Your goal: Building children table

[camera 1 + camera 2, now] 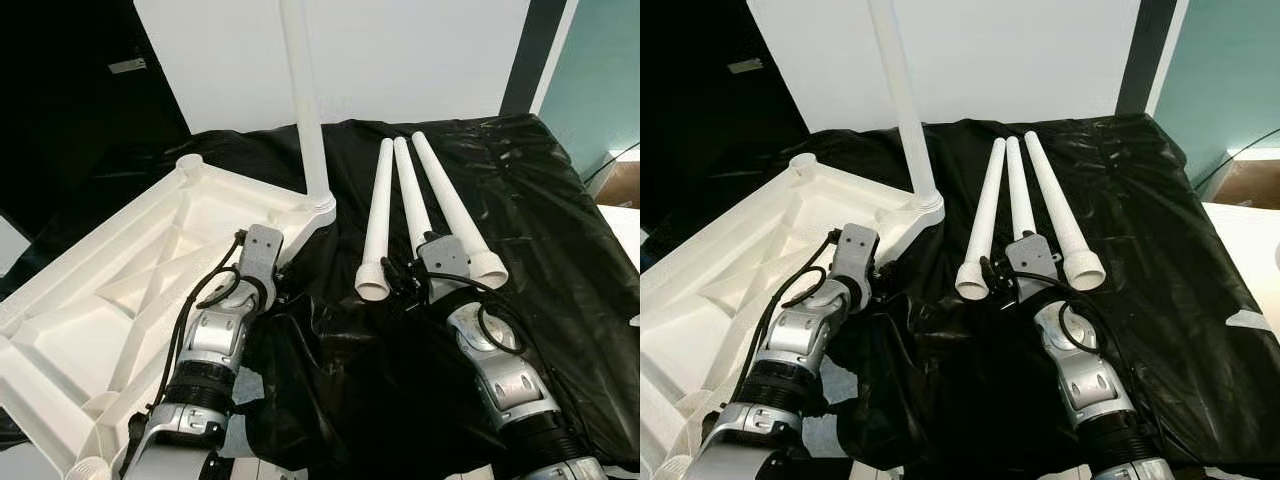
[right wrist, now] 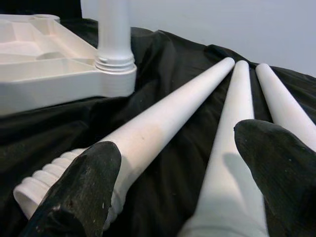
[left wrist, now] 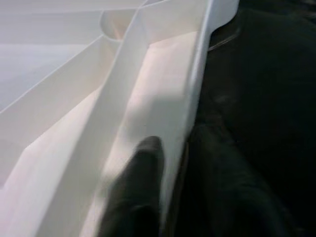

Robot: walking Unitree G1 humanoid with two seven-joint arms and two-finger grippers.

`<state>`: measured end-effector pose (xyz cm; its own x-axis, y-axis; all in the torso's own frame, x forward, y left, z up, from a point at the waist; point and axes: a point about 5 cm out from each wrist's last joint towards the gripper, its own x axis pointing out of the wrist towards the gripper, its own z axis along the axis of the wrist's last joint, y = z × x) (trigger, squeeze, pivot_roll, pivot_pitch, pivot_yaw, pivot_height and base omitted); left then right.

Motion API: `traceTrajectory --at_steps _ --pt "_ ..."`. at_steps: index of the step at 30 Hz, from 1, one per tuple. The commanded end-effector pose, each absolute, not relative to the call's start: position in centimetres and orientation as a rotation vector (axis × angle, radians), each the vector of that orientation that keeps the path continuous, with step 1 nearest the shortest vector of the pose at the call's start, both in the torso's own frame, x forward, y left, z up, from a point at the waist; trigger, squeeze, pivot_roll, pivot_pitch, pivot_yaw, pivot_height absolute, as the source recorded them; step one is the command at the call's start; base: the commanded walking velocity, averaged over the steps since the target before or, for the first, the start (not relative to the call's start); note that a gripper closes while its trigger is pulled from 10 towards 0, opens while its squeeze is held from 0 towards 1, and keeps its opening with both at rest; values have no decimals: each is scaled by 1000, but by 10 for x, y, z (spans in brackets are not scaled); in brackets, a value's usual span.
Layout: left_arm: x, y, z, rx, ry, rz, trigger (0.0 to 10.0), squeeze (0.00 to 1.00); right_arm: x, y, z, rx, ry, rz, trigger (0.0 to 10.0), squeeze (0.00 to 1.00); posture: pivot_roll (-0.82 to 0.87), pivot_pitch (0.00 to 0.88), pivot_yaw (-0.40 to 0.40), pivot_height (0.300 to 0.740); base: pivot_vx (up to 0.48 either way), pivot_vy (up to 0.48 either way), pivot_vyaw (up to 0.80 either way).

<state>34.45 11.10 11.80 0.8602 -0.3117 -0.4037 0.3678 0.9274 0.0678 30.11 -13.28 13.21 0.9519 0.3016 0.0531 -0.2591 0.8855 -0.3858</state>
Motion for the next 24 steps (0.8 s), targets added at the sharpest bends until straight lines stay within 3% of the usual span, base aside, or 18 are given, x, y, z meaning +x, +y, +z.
traceTrajectory --at_steps 1,10,17,18,19,21,22,23,24 --pt "335 95 96 105 504 -453 0 0 301 -128 130 -386 -112 308 10000 0 20 0 104 740 0 0 0" --pt "345 56 104 152 490 -513 0 0 300 -125 132 -384 -118 311 10000 0 6 0 114 740 0 0 0" --pt "351 52 106 155 462 -455 0 0 299 -128 132 -380 -120 296 10000 0 -9 0 125 740 0 0 0" --pt "355 52 110 144 419 -439 4000 0 299 -128 132 -380 -120 295 10000 0 -10 0 125 740 0 0 0" --pt "357 52 116 130 356 -432 10000 0 299 -128 132 -380 -120 294 10000 0 -10 0 125 740 0 0 0" --pt "357 52 116 130 356 -432 10000 0 299 -128 132 -380 -120 294 10000 0 -10 0 125 740 0 0 0" --pt "360 55 125 83 285 -420 10000 141 299 -127 132 -380 -120 295 10000 0 -7 0 123 740 0 0 0" --pt "360 55 125 83 285 -420 10000 141 299 -127 132 -380 -120 295 10000 0 -7 0 123 740 0 0 0" --pt "362 63 140 1 178 -413 10000 1000 301 -127 133 -380 -123 298 10000 0 -1 0 121 740 0 0 0"
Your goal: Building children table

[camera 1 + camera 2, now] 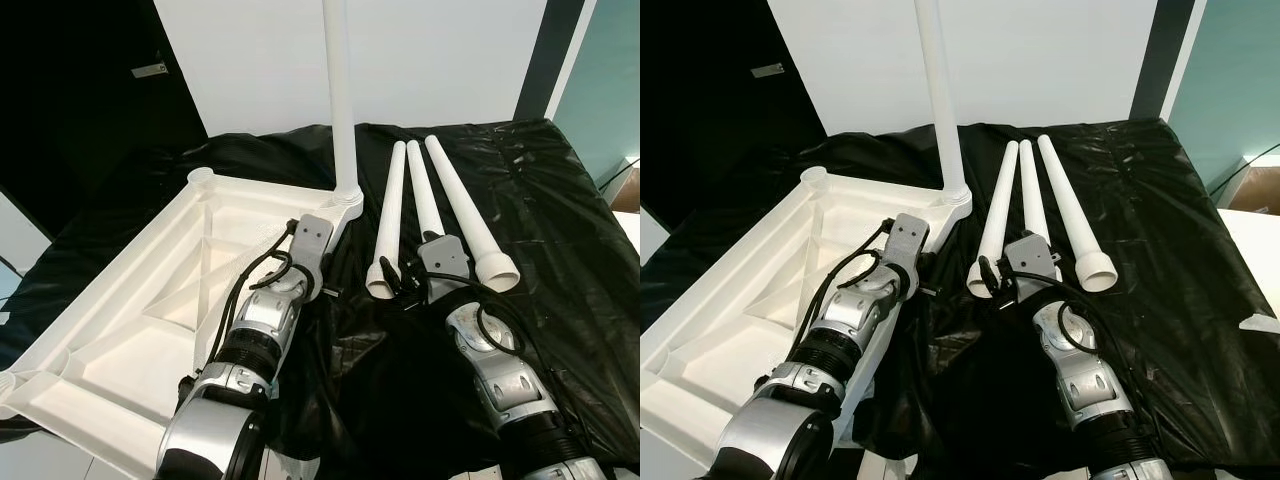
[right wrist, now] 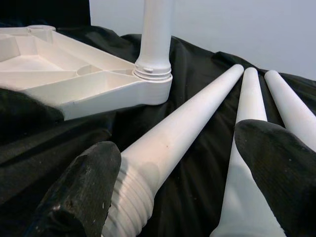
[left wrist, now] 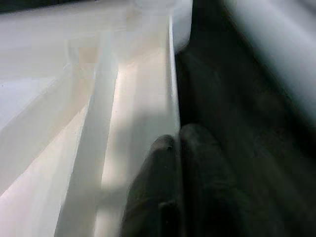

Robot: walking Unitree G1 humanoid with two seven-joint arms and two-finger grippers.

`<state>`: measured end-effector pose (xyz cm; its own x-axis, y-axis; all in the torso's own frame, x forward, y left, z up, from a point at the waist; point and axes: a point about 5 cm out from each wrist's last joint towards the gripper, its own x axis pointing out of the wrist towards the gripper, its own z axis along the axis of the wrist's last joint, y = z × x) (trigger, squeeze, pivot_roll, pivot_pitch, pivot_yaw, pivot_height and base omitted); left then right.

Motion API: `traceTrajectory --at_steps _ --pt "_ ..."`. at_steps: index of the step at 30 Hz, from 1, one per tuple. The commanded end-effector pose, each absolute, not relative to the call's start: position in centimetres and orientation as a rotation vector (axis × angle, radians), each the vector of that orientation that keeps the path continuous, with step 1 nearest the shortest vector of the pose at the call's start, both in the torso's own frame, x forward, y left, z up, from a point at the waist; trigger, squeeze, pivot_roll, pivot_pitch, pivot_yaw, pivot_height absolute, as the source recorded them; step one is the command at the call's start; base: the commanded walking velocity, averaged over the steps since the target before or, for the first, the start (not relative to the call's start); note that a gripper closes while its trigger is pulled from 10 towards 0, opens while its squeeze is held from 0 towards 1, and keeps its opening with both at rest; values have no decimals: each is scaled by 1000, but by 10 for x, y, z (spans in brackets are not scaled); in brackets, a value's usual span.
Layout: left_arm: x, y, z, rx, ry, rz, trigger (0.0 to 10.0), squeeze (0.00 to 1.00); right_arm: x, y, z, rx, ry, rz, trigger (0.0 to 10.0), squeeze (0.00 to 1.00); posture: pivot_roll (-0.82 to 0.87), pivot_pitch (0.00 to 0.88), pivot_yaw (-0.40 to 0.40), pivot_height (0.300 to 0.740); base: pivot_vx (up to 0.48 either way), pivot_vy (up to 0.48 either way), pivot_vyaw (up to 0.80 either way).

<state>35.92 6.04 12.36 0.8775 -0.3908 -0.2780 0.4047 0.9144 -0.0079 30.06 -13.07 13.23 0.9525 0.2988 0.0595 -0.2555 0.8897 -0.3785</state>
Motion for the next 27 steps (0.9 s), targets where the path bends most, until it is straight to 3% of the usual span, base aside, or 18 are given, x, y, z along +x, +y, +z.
traceTrajectory --at_steps 1,5,6,7,12,15,17,19,23,27 --pt "362 63 140 1 178 -413 10000 1000 301 -127 133 -380 -123 298 10000 0 -1 0 121 740 0 0 0" --pt "360 65 152 -49 120 -452 10000 1000 301 -126 133 -380 -124 301 10000 0 2 0 118 740 0 0 0" --pt "357 65 160 -74 89 -487 10000 780 301 -126 133 -381 -124 303 10000 0 3 0 117 740 0 0 0" --pt "353 67 166 -96 57 -507 10000 0 301 -126 133 -382 -124 304 10000 0 4 0 117 740 0 0 0" --pt "348 79 171 -81 40 -484 10000 0 301 -127 132 -383 -123 305 10000 0 8 0 115 740 0 0 0" --pt "350 108 147 99 183 -345 10000 0 301 -126 132 -382 -122 306 10000 0 16 0 111 740 0 0 0" --pt "350 108 147 99 183 -345 10000 0 301 -126 132 -382 -122 306 10000 0 16 0 111 740 0 0 0" --pt "352 144 125 202 310 -188 10000 0 301 -125 131 -381 -121 311 10000 0 24 0 108 740 0 0 0" --pt "347 172 110 257 395 -79 10000 0 301 -125 132 -380 -121 315 10000 0 25 0 105 740 0 0 0" --pt "341 174 106 266 438 -83 10000 0 301 -125 132 -380 -122 315 10000 0 25 0 104 740 0 0 0"
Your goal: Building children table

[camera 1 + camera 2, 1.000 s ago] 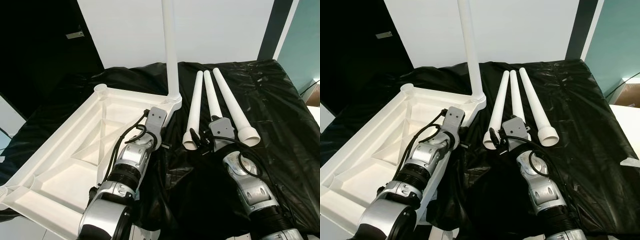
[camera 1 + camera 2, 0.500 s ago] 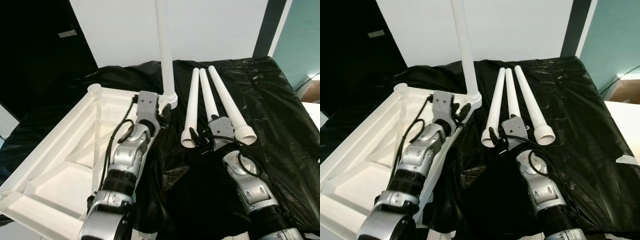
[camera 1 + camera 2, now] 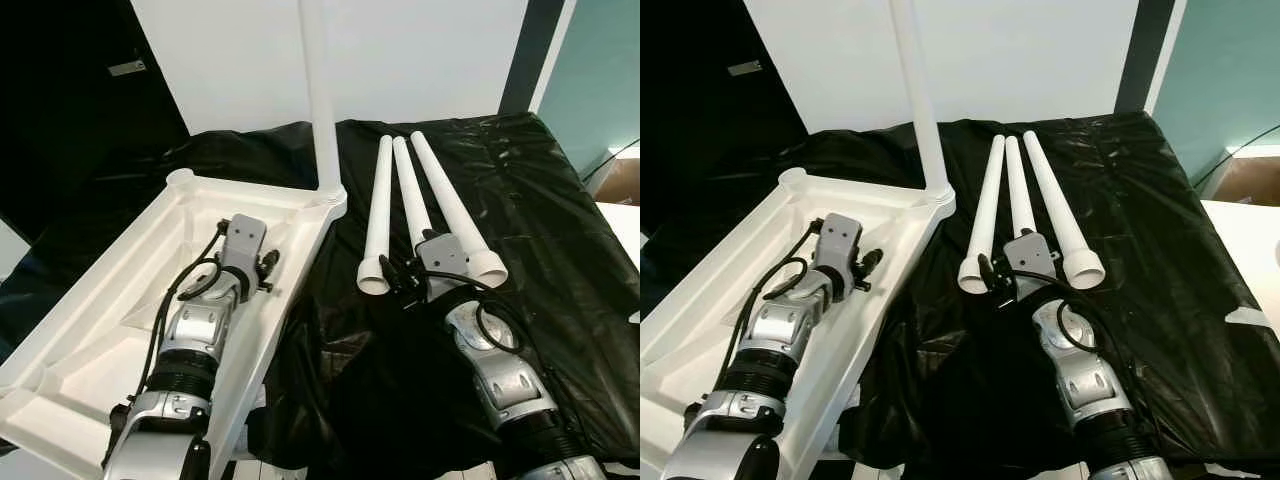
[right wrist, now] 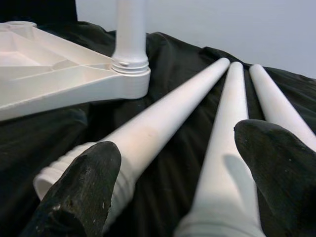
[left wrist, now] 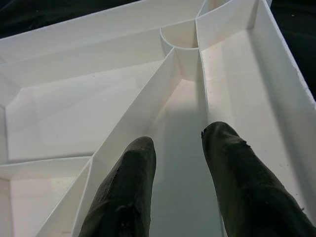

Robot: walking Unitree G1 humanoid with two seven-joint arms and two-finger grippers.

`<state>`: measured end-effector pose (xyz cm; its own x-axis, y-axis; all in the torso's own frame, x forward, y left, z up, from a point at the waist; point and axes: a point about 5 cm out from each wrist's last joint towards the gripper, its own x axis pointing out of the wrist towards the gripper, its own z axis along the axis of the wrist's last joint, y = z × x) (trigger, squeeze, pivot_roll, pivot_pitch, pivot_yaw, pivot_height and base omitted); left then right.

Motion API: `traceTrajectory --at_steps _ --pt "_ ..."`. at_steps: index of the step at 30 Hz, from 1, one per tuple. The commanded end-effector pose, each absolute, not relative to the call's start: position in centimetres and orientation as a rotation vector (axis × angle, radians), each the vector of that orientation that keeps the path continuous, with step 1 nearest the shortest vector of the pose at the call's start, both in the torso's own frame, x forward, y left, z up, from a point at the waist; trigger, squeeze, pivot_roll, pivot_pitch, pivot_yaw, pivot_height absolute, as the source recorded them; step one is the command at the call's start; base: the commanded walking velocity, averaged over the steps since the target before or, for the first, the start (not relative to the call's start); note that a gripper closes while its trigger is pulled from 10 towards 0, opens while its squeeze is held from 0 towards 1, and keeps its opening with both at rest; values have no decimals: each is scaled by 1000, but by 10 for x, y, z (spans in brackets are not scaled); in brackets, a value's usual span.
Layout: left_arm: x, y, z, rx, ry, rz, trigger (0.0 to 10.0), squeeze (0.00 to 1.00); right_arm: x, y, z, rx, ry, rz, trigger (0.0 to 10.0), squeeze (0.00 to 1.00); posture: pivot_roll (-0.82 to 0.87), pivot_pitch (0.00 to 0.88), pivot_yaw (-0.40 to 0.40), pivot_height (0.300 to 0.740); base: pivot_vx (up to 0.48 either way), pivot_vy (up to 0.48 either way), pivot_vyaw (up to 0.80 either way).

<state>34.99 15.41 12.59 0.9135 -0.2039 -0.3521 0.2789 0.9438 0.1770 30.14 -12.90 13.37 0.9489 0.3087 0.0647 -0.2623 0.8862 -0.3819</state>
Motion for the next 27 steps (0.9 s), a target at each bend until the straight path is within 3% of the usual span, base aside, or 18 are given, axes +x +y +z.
traceTrajectory --at_steps 1,7,8,9,10,13,14,16,17,20,21,27 --pt "341 174 106 266 438 -83 10000 0 301 -125 132 -380 -122 315 10000 0 25 0 104 740 0 0 0" --pt "335 155 109 150 457 -215 10000 0 301 -126 132 -382 -122 314 10000 0 20 0 105 740 0 0 0" --pt "333 147 115 71 447 -269 10000 694 300 -126 132 -384 -122 312 10000 0 19 0 106 740 0 0 0" --pt "333 147 115 71 447 -269 10000 694 300 -126 132 -384 -122 312 10000 0 19 0 106 740 0 0 0" --pt "333 144 119 41 443 -295 10000 1000 300 -126 132 -384 -121 310 10000 0 20 0 107 740 0 0 0" --pt "333 145 119 83 458 -311 10000 1000 300 -126 132 -385 -120 309 10000 0 21 0 108 740 0 0 0" --pt "333 146 115 119 478 -309 10000 804 300 -126 132 -385 -120 308 10000 0 21 0 108 740 0 0 0" --pt "332 147 112 141 494 -309 10000 804 300 -126 132 -385 -120 308 10000 0 21 0 108 740 0 0 0" --pt "330 146 107 172 519 -318 10000 0 300 -126 132 -385 -120 308 10000 0 22 0 107 740 0 0 0" --pt "325 140 98 209 567 -367 10000 0 300 -126 132 -386 -122 307 10000 0 22 0 107 740 0 0 0" --pt "324 135 95 208 574 -385 0 0 300 -126 132 -387 -122 307 10000 0 23 0 108 740 0 0 0" --pt "329 116 96 196 572 -402 0 0 301 -125 133 -386 -126 308 10000 0 24 0 108 740 0 0 0"
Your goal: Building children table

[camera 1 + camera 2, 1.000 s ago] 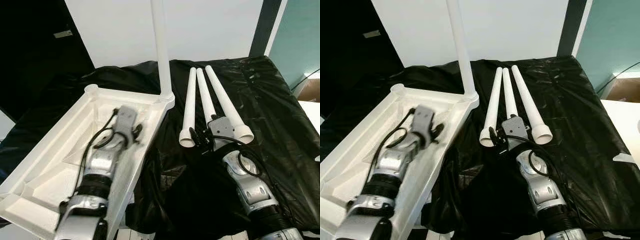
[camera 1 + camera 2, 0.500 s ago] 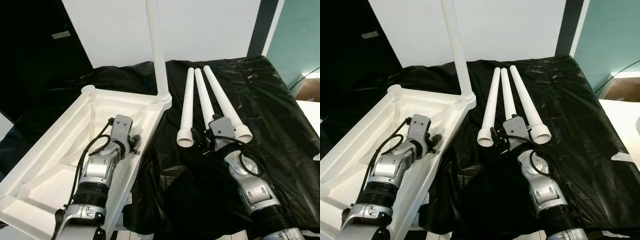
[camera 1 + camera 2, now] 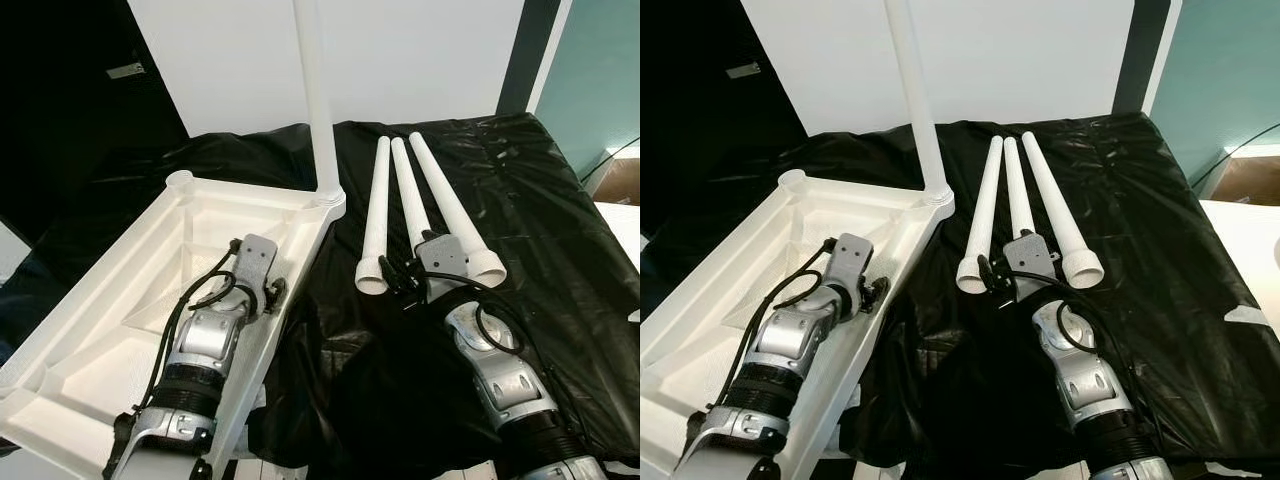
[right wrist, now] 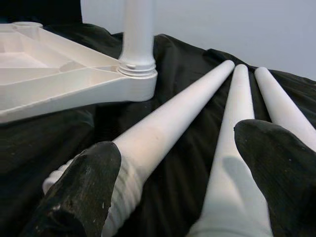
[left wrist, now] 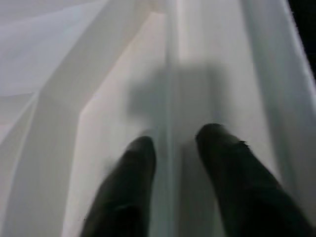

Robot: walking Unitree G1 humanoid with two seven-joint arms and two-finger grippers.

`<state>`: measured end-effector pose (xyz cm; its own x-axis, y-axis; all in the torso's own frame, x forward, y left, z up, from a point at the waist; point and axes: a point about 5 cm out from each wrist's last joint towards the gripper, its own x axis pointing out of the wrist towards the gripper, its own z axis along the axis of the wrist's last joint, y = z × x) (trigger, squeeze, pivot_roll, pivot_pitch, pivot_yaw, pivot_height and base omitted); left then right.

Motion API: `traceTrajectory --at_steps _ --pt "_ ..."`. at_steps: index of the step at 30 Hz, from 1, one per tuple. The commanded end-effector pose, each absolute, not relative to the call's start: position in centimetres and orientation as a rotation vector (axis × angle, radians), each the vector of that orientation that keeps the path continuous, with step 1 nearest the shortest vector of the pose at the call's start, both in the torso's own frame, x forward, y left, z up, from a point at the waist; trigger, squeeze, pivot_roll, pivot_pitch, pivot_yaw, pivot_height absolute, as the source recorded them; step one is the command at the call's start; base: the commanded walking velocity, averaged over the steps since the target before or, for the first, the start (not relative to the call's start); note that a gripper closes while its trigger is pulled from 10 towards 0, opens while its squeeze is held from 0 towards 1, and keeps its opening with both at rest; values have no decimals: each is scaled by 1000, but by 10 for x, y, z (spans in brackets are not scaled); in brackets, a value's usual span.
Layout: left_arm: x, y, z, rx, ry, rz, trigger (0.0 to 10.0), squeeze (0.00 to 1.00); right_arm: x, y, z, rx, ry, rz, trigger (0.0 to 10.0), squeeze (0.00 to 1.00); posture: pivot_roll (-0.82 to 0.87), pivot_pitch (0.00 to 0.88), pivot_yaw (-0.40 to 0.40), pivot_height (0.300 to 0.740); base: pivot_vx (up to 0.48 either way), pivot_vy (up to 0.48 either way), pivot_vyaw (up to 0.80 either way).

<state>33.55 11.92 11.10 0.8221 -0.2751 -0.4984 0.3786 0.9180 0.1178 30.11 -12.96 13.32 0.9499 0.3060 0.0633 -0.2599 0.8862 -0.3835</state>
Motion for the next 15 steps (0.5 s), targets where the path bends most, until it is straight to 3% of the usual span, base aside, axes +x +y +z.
traceTrajectory --at_steps 1,15 --pt "331 110 97 186 570 -403 0 0 301 -125 133 -385 -127 308 10000 0 24 0 108 740 0 0 0" --pt "360 80 118 49 452 -329 0 0 300 -122 133 -380 -127 308 10000 0 14 0 122 740 0 0 0"
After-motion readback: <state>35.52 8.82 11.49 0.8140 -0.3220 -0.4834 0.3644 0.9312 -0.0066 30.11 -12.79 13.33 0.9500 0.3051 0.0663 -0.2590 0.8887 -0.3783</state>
